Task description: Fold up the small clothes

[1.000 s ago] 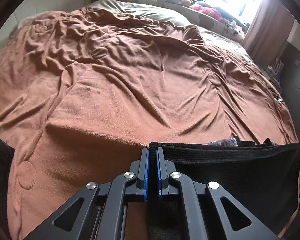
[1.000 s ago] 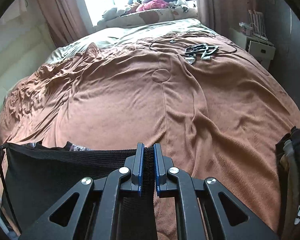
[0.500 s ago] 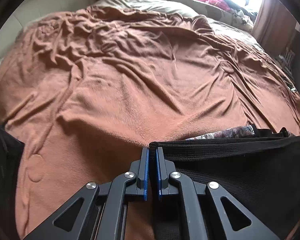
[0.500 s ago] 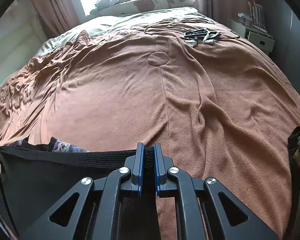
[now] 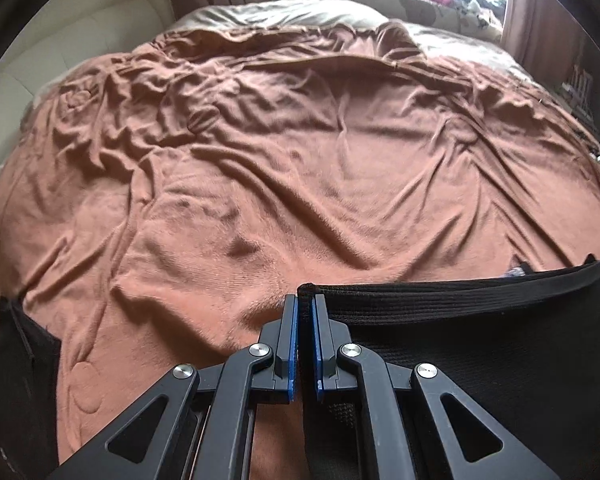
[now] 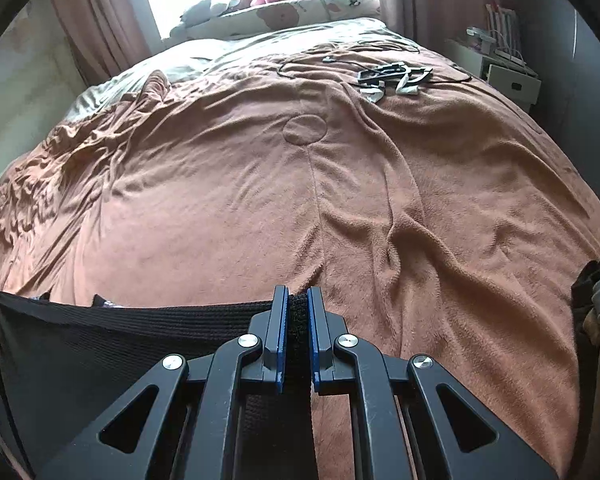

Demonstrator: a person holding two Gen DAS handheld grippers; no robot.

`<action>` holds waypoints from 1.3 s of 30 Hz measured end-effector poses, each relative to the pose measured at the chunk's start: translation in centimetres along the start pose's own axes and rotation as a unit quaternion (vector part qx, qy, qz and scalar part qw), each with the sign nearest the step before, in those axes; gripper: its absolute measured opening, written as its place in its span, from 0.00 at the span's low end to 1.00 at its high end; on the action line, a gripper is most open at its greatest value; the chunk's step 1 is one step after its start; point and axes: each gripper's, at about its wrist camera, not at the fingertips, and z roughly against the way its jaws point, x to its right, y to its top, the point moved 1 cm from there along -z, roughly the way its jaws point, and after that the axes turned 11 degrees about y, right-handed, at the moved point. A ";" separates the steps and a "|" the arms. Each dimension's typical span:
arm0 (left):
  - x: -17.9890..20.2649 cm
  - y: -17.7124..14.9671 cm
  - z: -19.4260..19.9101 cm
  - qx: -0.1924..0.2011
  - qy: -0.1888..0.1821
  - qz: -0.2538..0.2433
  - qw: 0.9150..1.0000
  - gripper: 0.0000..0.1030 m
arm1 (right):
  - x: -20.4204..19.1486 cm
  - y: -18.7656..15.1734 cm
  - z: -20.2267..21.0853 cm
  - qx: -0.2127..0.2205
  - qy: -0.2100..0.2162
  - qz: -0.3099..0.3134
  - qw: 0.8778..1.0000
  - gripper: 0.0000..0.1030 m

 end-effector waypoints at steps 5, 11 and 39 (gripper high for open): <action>0.5 -0.2 -2.6 -0.018 0.009 -0.008 1.000 0.06 | -0.2 0.6 -1.9 -0.016 -0.009 0.006 1.000 0.06; 1.0 0.0 -4.0 -0.023 0.013 -0.013 1.000 0.06 | -0.5 0.9 -3.6 -0.032 -0.028 0.007 0.999 0.06; -4.3 -3.9 5.7 -0.007 -0.038 0.055 0.998 0.79 | -1.0 -2.7 8.4 -0.015 0.015 -0.004 1.000 0.76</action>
